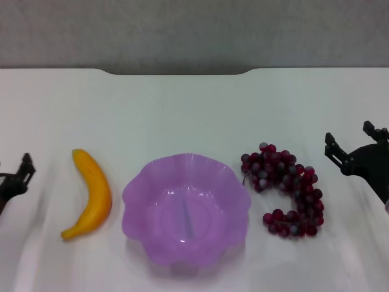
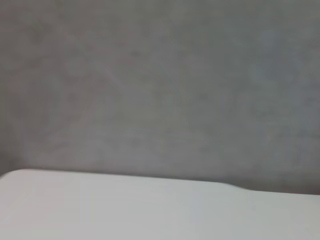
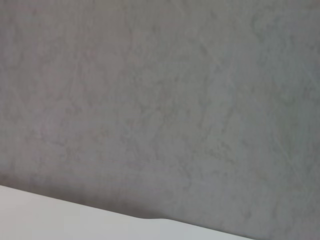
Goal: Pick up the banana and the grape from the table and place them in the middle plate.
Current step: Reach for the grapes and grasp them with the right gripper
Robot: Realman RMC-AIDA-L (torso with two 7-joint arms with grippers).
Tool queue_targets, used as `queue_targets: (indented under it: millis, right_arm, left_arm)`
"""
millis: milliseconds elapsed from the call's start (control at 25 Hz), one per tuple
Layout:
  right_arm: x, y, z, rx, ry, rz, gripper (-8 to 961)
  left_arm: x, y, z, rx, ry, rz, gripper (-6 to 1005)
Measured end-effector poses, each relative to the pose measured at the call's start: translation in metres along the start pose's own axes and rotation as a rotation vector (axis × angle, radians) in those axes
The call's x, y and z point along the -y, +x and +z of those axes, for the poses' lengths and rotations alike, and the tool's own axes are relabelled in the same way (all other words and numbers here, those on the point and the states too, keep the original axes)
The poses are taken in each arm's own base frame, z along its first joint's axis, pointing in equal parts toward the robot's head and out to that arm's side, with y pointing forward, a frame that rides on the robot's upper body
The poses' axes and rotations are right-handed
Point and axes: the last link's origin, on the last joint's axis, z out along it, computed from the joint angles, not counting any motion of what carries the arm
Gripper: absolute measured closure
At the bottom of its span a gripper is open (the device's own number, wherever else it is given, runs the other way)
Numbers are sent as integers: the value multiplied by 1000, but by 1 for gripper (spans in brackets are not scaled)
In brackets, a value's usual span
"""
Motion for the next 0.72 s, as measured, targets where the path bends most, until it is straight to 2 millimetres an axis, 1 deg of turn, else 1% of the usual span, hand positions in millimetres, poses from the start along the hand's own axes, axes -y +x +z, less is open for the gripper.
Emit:
queue_targets:
  millis: [80, 320, 720]
  right_arm:
    - [0, 0, 0, -1, -2, -1, 100]
    - [-1, 0, 1, 1, -6, 0, 100]
    - [-5, -4, 3, 10, -13, 11, 101]
  left_arm:
    - [-7, 1, 1, -5, -34, 20, 281]
    - [-17, 3, 3, -17, -79, 35, 287]
    - [-21, 3, 2, -20, -92, 48, 287]
